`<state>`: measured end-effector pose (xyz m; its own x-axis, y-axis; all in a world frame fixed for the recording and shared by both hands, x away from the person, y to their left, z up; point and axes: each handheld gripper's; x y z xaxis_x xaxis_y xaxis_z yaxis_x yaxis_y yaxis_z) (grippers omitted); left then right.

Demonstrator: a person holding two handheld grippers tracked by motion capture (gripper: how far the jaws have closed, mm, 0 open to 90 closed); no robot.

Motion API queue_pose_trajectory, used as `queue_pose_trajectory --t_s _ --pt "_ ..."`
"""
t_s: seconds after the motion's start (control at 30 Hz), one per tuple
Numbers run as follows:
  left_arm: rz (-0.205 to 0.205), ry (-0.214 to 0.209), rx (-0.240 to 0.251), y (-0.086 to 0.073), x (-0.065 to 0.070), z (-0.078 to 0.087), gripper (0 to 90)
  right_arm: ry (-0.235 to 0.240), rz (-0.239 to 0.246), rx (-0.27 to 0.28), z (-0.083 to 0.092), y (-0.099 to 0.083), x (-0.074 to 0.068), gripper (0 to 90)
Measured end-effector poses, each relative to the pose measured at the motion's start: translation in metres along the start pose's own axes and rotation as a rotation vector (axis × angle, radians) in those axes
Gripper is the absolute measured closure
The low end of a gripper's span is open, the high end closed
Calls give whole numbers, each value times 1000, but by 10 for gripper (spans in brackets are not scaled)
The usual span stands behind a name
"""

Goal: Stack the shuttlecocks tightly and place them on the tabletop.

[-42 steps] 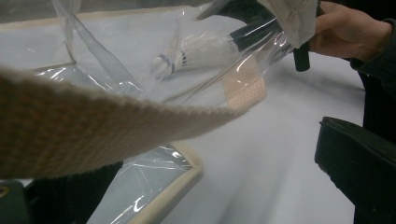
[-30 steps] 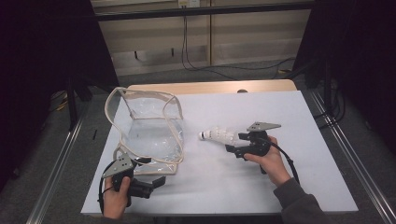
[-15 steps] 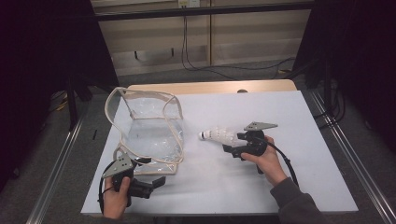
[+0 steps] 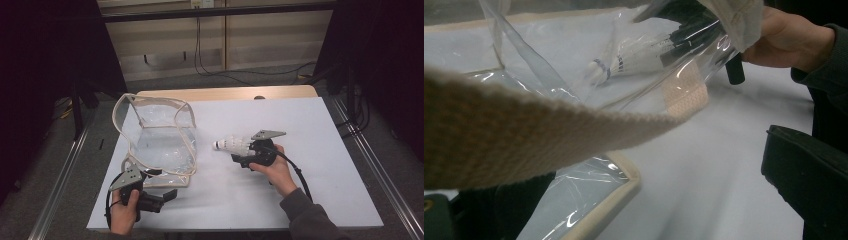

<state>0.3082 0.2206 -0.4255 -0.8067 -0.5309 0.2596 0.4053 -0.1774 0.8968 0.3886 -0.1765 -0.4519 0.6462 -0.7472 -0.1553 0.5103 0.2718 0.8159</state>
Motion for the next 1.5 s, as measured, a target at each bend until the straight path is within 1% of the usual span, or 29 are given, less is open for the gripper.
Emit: queue_pose_trajectory --t_s 0.13,0.17,0.27,0.37,0.43,0.47,0.53,0.6,0.73,0.77,0.93,1.17,1.3,1.4,1.5 --pt "-1 0 1 0 0 0 9 -3 10 -11 -4 2 -3 281" --pt "4 -1 4 0 0 0 9 -5 11 -11 -5 2 -3 293" --pt "2 -1 2 0 0 0 9 -11 14 -8 -8 3 -4 331" --pt "2 -2 2 0 0 0 9 -16 16 -18 -11 4 -6 342" --pt "3 -1 2 0 0 0 10 -15 20 -14 -12 4 -6 350" --pt "4 -1 2 0 0 0 10 -23 17 -16 -12 5 -7 352" --pt "2 -3 1 0 0 0 10 -15 13 -14 -13 6 -7 364" --pt "3 -3 1 0 0 0 10 -25 12 -20 -14 6 -7 368" --pt "3 -3 0 0 0 0 10 -27 8 -19 -16 7 -7 387" --pt "2 -4 1 0 0 0 10 -26 3 -17 -17 7 -7 399" --pt "2 -4 0 0 0 0 10 -36 11 -22 -20 7 -8 472" --pt "4 -4 0 0 0 1 10 -30 4 -20 -22 7 -7 529" --pt "1 -5 -1 0 0 1 11 -31 15 -24 -23 8 -8 573" --pt "1 -4 0 0 0 1 11 -30 19 -26 -23 8 -8 572" --pt "2 -3 0 0 0 0 11 -30 23 -31 -23 8 -8 600"
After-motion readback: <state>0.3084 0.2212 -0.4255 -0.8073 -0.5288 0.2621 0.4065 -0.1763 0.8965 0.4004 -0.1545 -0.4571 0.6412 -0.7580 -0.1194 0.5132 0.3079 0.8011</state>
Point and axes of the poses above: each handheld gripper's, and its own axes: z roughly backward along the jaws, y roughly out of its top, x roughly to its right, and after that the axes turned 4 degrees about z, right-handed
